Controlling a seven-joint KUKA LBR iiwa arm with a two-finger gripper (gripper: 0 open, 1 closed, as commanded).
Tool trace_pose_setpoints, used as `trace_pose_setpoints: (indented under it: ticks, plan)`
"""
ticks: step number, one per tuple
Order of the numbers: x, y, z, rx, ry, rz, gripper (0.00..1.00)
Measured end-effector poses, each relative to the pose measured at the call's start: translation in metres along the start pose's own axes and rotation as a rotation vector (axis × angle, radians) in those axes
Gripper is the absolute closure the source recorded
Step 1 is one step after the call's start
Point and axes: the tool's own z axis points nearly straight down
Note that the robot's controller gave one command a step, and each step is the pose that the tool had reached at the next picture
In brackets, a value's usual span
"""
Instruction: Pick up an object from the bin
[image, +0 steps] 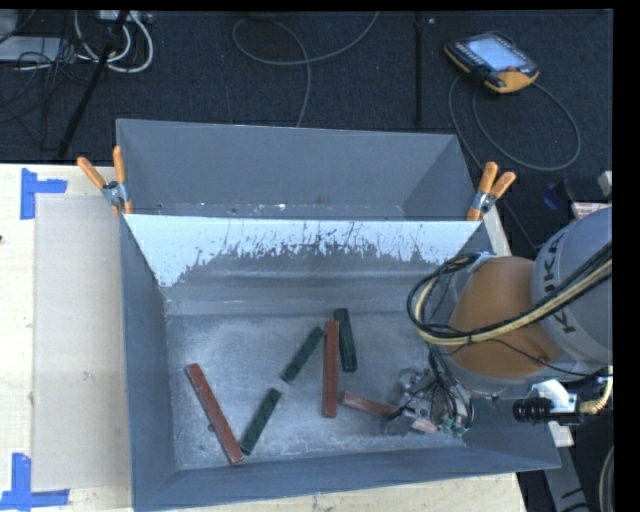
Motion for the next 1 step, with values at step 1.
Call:
trace_pose_setpoints:
  ticks: [1]
  plan:
    - [0.0014,-0.0005,-0.0086,0.002,0.006,-0.001,1.0]
